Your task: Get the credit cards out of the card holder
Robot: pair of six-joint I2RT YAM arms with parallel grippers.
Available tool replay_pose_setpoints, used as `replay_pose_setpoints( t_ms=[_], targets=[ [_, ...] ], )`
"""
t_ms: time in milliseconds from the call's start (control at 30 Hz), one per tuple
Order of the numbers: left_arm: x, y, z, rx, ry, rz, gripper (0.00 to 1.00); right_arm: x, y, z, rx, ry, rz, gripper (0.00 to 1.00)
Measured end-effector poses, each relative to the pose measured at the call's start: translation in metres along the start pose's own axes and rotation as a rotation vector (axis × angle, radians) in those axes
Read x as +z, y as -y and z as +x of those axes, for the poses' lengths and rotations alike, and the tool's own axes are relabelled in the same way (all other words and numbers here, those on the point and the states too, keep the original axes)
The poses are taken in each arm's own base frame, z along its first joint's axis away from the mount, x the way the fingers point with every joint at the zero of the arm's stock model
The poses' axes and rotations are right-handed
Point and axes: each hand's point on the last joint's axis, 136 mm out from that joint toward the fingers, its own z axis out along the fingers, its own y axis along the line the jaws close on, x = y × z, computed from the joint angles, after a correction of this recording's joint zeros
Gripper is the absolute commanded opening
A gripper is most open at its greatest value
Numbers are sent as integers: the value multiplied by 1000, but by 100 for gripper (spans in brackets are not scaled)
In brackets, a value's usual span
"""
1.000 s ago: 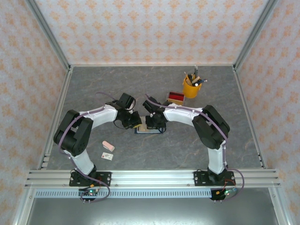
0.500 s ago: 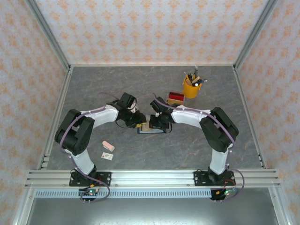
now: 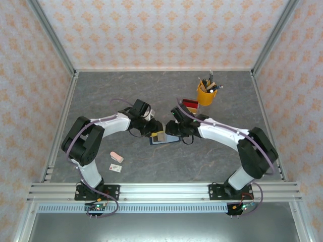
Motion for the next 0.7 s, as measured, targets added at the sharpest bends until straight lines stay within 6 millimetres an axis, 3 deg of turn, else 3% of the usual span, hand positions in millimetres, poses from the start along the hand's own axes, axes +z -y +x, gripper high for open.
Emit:
replay_pose_setpoints(
  t_ms=[400, 700],
  targets=[
    [8, 50, 5, 82, -8, 80, 38, -32, 29, -24, 70, 175, 82, 40],
    [12, 32, -2, 48, 17, -23, 35, -33, 30, -25, 71, 182, 87, 39]
  ],
)
